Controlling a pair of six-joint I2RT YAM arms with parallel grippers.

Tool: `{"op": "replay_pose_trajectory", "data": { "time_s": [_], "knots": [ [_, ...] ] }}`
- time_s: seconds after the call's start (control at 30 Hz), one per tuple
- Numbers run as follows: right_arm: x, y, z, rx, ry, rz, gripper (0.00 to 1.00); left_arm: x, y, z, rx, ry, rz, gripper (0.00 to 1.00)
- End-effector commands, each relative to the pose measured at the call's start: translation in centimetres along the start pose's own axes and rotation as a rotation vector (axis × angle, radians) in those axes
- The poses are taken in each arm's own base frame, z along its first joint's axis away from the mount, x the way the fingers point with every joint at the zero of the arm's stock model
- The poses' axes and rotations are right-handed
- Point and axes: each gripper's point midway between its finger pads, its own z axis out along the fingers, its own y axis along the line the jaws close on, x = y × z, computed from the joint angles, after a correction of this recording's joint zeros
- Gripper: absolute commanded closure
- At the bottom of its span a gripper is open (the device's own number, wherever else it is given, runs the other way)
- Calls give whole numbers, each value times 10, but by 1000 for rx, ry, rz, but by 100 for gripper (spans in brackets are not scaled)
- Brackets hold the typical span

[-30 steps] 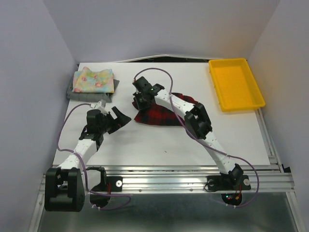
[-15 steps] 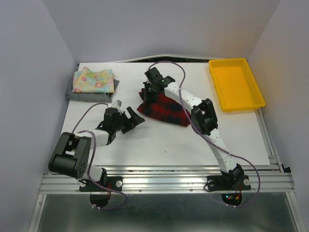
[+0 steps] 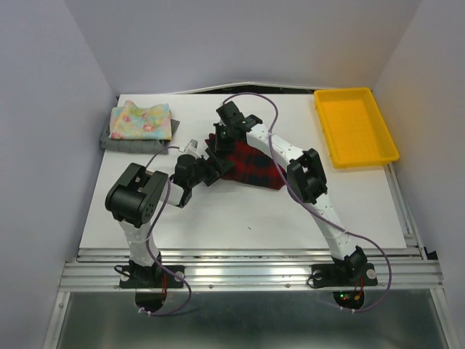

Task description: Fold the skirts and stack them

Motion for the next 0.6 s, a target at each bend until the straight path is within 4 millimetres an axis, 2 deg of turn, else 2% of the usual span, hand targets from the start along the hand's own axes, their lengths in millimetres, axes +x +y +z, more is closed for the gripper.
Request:
{"op": "replay_pose_trajectory", "data": {
  "time_s": [0.0, 0.17, 0.3, 0.33, 0.4, 0.53, 0.57],
  "knots": [
    [-49, 56, -52, -145, -149, -13, 99, -14, -14, 18, 37, -70, -34, 1],
    [-53, 52, -55, -138, -155, 1, 99, -15, -2, 32, 4, -86, -56, 5],
    [-53, 54, -54, -147, -152, 10, 99, -20, 2, 40, -8, -105, -46, 19],
    [-54, 55, -55, -149, -154, 14, 99, -24, 0, 42, -6, -117, -40, 28],
    [-53, 56, -56, -155, -151, 15, 99, -27, 4, 45, -23, -128, -32, 38],
    [-63, 58, -62, -175, -175, 6, 99, -35, 2, 52, -33, -133, 5, 66],
    [-67, 61, -67, -183, -188, -1, 95, -39, -1, 52, -37, -140, 22, 72]
  ]
}}
